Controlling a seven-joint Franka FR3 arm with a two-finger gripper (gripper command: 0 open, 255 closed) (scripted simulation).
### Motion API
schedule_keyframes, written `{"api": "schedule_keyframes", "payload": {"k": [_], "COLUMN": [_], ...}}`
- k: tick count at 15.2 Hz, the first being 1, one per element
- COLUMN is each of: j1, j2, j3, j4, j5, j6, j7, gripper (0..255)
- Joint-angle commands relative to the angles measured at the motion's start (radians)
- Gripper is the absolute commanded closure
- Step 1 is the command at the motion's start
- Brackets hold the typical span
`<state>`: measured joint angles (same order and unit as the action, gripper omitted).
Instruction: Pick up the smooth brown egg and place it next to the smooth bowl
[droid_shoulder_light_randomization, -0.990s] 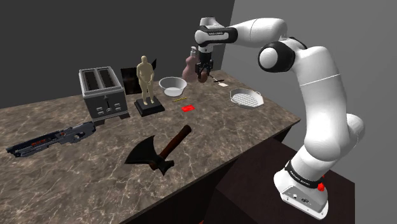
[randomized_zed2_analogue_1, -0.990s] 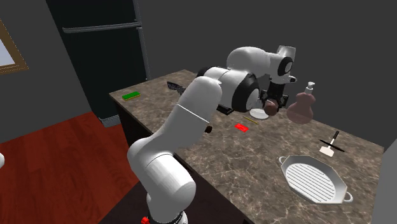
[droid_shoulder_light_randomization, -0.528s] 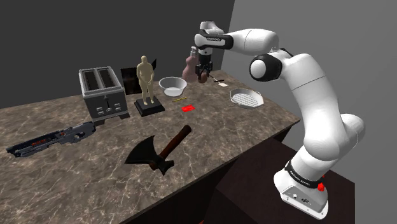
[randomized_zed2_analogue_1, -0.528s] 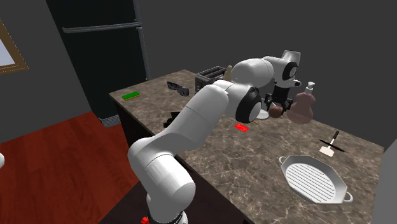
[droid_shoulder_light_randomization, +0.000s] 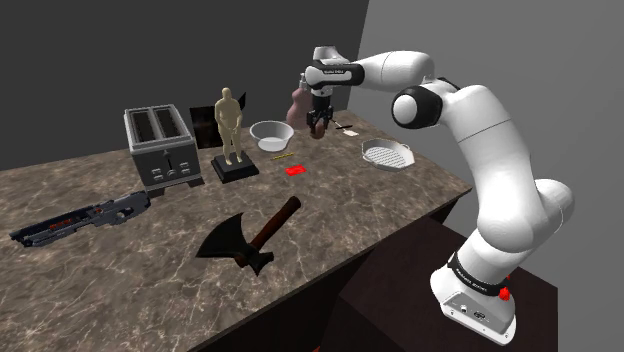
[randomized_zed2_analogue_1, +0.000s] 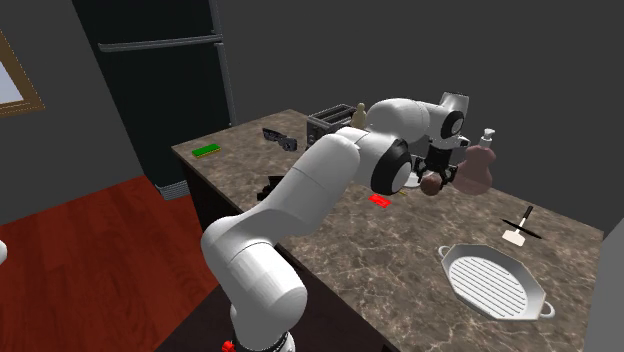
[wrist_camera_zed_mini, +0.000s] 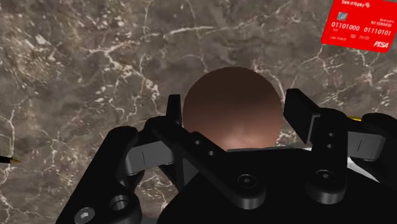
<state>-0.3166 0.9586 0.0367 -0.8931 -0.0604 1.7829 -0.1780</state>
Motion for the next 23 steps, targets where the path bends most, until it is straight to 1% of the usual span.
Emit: {"api": "schedule_keyframes", "payload": {"k": [1, 14, 21, 22, 23], "j1": [0.001, 0.000, 0.000, 0.000, 0.000], "j2": [0.004, 0.072, 0.073, 0.073, 0.073], "j3": [0.000, -0.002, -0.002, -0.002, -0.002], "j4": [-0.021, -0.071, -0.070, -0.069, -0.068], "j5": [0.000, -0.003, -0.003, -0.003, -0.003], "j6": [0.025, 0.144, 0.143, 0.142, 0.142], "j7": [0.002, 0.007, 0.007, 0.006, 0.007], "gripper": [255, 255, 255, 0, 0]}}
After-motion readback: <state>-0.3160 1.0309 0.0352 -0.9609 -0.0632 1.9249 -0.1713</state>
